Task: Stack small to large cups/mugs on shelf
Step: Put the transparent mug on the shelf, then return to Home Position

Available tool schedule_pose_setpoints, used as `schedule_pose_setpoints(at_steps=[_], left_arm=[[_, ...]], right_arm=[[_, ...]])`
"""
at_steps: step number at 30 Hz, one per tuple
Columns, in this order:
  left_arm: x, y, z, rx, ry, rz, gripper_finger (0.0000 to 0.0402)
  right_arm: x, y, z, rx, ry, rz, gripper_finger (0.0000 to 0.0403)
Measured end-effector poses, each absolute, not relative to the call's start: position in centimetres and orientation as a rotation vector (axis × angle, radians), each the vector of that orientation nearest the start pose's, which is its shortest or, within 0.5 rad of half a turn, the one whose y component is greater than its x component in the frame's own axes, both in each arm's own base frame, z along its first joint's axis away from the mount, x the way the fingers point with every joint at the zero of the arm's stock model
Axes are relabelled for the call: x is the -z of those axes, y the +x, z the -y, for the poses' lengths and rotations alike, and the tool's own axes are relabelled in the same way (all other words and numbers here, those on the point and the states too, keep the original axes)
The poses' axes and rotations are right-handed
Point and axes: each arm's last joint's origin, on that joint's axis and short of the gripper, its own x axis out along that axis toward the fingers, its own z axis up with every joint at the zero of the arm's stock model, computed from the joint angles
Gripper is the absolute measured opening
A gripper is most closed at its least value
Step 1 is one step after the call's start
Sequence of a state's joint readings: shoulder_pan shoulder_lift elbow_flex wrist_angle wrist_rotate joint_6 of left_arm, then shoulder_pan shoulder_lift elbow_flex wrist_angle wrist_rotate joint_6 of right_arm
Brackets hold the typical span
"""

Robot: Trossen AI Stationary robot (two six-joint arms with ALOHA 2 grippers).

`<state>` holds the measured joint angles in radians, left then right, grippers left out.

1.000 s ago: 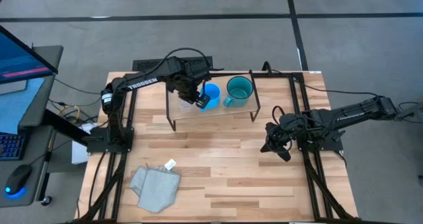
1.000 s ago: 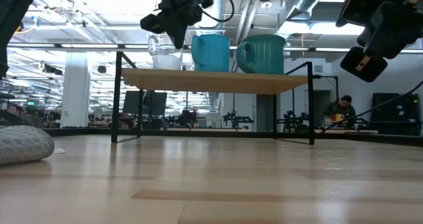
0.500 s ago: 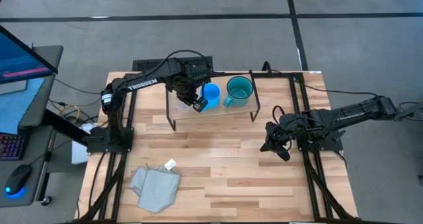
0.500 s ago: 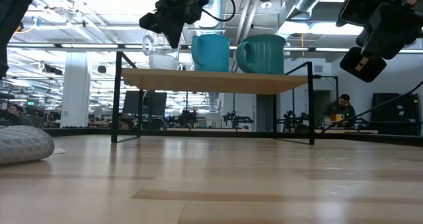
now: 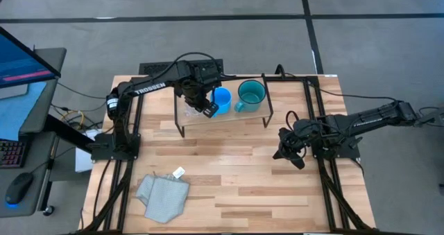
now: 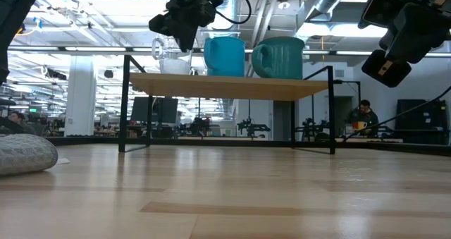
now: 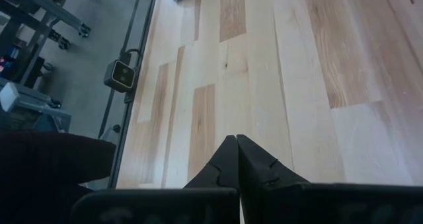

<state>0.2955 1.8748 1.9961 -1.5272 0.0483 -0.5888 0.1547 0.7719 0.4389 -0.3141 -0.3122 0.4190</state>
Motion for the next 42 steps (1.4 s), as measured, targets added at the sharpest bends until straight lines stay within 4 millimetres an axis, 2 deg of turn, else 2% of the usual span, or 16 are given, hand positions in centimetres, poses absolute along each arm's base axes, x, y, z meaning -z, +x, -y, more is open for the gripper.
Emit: schedule_pose_setpoints(at_steps=[7,13,20,27,30,35,39,42], left_arm=[[-34.9,33.5,-10.2,-0.628,-0.72,-1.299,0.0091],[-36.4,33.3,-10.6,-0.644,-0.709,-1.243,0.0094],[-39.3,32.5,-10.7,-0.639,-0.693,-1.155,0.0094],[-43.9,30.3,-10.3,-0.671,-0.605,-0.969,0.0094],[-45.9,28.5,-9.4,-0.696,-0.547,-0.89,0.0094],[-48.4,25.8,-6.6,-0.742,-0.421,-0.785,0.009],[-50.1,23.3,-4.1,-0.739,-0.35,-0.694,0.0063],[-50.5,22.1,-2.3,-0.758,-0.306,-0.647,0.0037]], right_arm=[[-20.7,15.5,-3.3,-0.31,0.444,-0.737,0.0012],[-20.7,15.5,-3.3,-0.312,0.44,-0.736,0.0012],[-20.7,15.5,-3.3,-0.312,0.44,-0.736,0.0012],[-20.7,15.5,-3.3,-0.312,0.44,-0.735,0.0012],[-20.7,15.5,-3.3,-0.31,0.438,-0.731,0.0012],[-20.7,15.6,-3.3,-0.297,0.431,-0.721,0.0012],[-20.9,15.7,-3.2,-0.273,0.394,-0.691,0.0012],[-21.3,16.0,-3.2,-0.292,0.377,-0.635,0.0012]])
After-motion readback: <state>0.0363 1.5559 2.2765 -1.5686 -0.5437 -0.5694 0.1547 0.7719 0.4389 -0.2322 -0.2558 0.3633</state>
